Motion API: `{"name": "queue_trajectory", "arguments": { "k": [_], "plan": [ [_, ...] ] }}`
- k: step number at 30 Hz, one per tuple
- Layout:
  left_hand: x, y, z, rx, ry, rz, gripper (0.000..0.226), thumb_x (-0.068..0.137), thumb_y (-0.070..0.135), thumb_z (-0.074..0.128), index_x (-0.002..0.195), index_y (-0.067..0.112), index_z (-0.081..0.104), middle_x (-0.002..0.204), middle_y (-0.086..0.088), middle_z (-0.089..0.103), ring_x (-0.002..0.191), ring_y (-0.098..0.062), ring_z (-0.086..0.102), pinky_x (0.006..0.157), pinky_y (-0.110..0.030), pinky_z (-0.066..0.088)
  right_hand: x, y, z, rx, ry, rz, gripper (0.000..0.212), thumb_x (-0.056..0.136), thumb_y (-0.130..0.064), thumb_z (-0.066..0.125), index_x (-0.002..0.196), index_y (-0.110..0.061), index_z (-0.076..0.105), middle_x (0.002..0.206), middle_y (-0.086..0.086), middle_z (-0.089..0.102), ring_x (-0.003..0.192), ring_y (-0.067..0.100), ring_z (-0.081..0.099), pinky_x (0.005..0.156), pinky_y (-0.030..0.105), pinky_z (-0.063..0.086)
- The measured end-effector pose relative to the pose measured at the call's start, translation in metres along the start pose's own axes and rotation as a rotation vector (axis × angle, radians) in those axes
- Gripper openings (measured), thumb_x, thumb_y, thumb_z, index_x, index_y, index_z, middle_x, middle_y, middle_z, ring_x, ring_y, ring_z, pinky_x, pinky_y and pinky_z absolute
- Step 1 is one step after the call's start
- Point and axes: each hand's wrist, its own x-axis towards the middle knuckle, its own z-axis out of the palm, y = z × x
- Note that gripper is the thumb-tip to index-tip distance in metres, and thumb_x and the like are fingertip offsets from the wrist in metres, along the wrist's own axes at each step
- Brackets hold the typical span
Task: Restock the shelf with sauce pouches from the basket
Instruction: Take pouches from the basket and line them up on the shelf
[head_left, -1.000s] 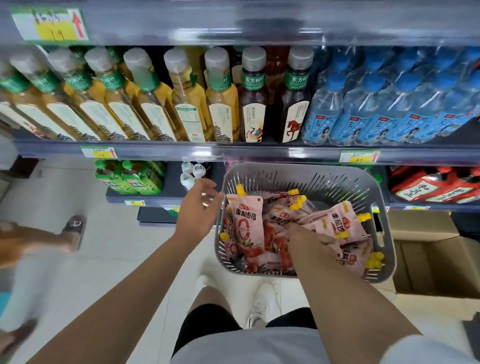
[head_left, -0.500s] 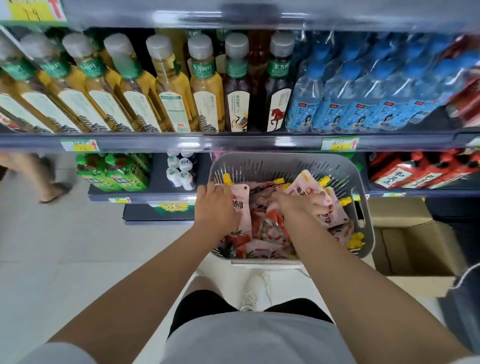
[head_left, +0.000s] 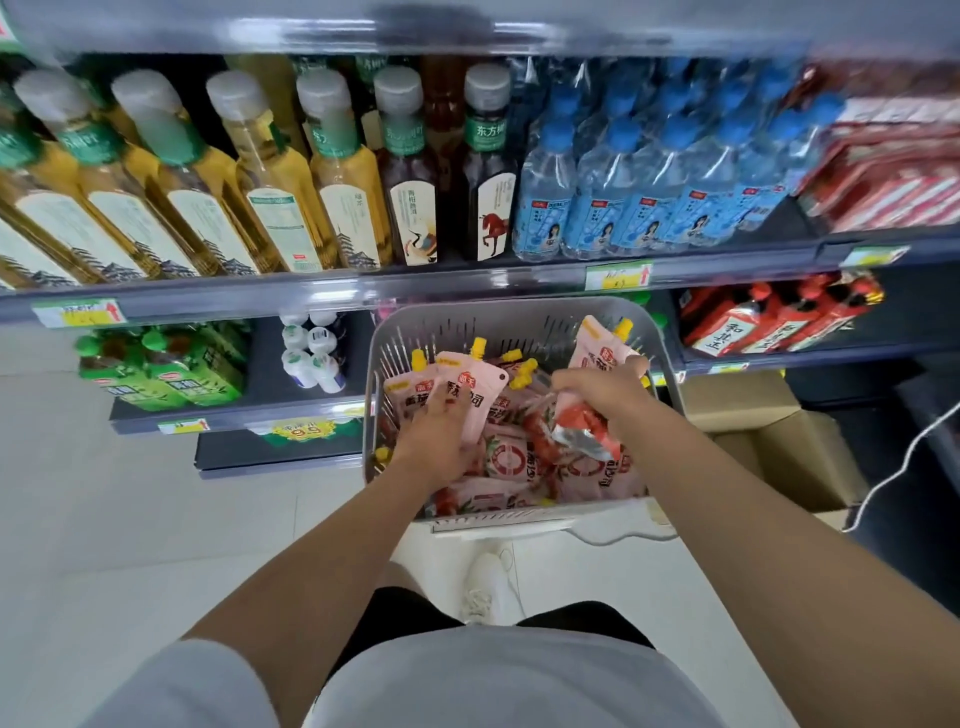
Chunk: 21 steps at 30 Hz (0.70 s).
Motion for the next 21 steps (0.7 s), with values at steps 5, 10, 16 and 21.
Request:
{"name": "queue_trajectory", "arguments": {
  "k": [5, 10, 16, 21],
  "plan": [
    [0.007, -0.008, 0.002, -0.582, 0.032, -0.228, 0.118, 0.065, 0.045, 0.084, 0.149, 0.018, 0.007, 0.15, -0.01, 0.019, 0.139, -0.032, 0.026, 0.114, -0.048, 0.028, -0.01, -0.001, 0.0, -0.249, 0.106, -0.123, 0.111, 0.057, -0.038, 0.083, 0.14, -0.028, 0.011, 0.137, 0.019, 0.034, 0.125, 0.04, 0.037, 0.102, 0.053, 0.041],
    [0.015, -0.009, 0.005, -0.659, 0.065, -0.215, 0.118, 0.055, 0.032, 0.089, 0.143, 0.035, 0.01, 0.142, -0.011, 0.022, 0.132, -0.033, 0.027, 0.11, -0.048, 0.033, -0.005, 0.002, -0.001, -0.387, 0.164, -0.22, 0.108, 0.063, -0.046, 0.082, 0.142, -0.027, 0.011, 0.136, 0.02, 0.032, 0.129, 0.039, 0.031, 0.099, 0.051, 0.039],
    [0.01, 0.001, -0.001, -0.429, 0.129, -0.065, 0.12, 0.048, 0.038, 0.084, 0.143, 0.037, 0.01, 0.135, -0.007, 0.024, 0.128, -0.031, 0.023, 0.105, -0.048, 0.033, 0.004, 0.008, -0.002, -0.428, 0.173, -0.234, 0.107, 0.062, -0.042, 0.082, 0.142, -0.028, 0.012, 0.133, 0.018, 0.035, 0.126, 0.038, 0.035, 0.095, 0.049, 0.042],
    [-0.002, 0.012, -0.024, -0.407, 0.193, -0.001, 0.116, 0.047, 0.048, 0.08, 0.141, 0.036, 0.014, 0.127, 0.0, 0.029, 0.124, -0.027, 0.031, 0.102, -0.048, 0.037, 0.002, 0.008, -0.003, -0.402, 0.182, -0.222, 0.106, 0.061, -0.036, 0.083, 0.141, -0.026, 0.015, 0.131, 0.018, 0.04, 0.124, 0.038, 0.038, 0.095, 0.051, 0.045]
  ]
}}
